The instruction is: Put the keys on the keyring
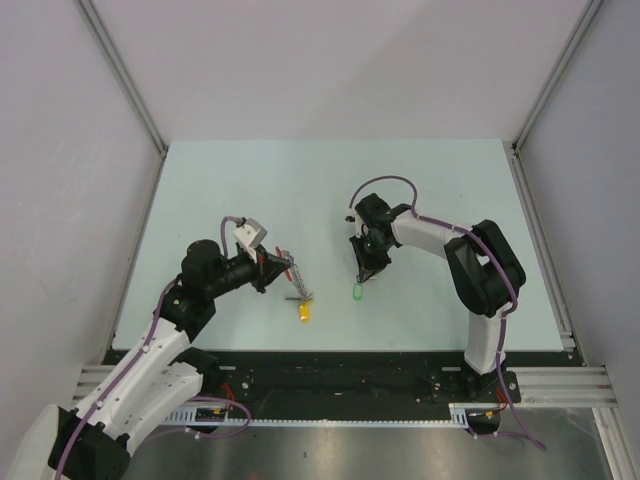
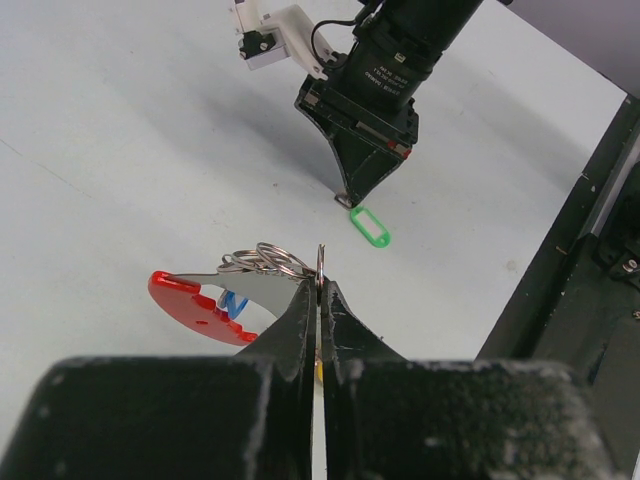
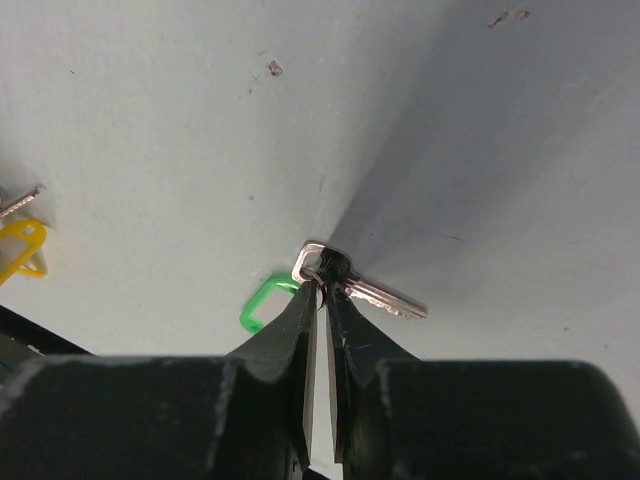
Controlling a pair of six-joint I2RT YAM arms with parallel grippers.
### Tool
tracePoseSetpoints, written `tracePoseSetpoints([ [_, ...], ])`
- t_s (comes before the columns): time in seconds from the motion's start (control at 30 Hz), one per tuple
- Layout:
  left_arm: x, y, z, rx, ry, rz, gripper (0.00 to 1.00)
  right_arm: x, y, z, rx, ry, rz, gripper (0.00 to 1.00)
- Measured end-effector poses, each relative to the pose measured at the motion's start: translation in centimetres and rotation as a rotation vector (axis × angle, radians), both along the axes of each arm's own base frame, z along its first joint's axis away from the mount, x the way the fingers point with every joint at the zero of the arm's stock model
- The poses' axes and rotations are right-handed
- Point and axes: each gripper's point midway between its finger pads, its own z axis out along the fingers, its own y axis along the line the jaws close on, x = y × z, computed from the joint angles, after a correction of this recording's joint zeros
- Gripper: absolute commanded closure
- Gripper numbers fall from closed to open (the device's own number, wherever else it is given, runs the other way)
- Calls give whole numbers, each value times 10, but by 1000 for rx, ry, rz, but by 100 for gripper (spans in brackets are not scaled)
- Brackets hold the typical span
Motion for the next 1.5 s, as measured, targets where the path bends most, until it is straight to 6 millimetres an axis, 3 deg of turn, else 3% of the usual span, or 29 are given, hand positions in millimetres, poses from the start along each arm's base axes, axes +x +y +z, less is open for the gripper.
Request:
tracePoseSetpoints([
  [0.23, 0, 0, 0, 0, -1, 0, 100, -1, 2, -2, 9, 13, 4, 89],
  [0.33, 0, 0, 1, -2, -4, 0, 100, -1, 3, -2, 12, 15, 5, 100],
  [0.63, -1, 0, 2, -3, -6, 0, 100, 0, 3, 0, 8, -4, 28, 100],
  [0.8, -1, 0, 3, -4, -10, 0, 100, 9, 2, 21, 3, -104, 52, 100],
  [1.03, -1, 0, 4, -5, -12, 0, 100, 23, 4, 66, 75, -306, 77, 100],
  [1.3, -3, 0, 4, -9, -14, -10, 100, 14, 1, 71, 148, -381, 106, 100],
  [1.5, -6, -3, 5, -13, -12, -28, 100, 10, 8, 91, 280, -472, 136, 100],
])
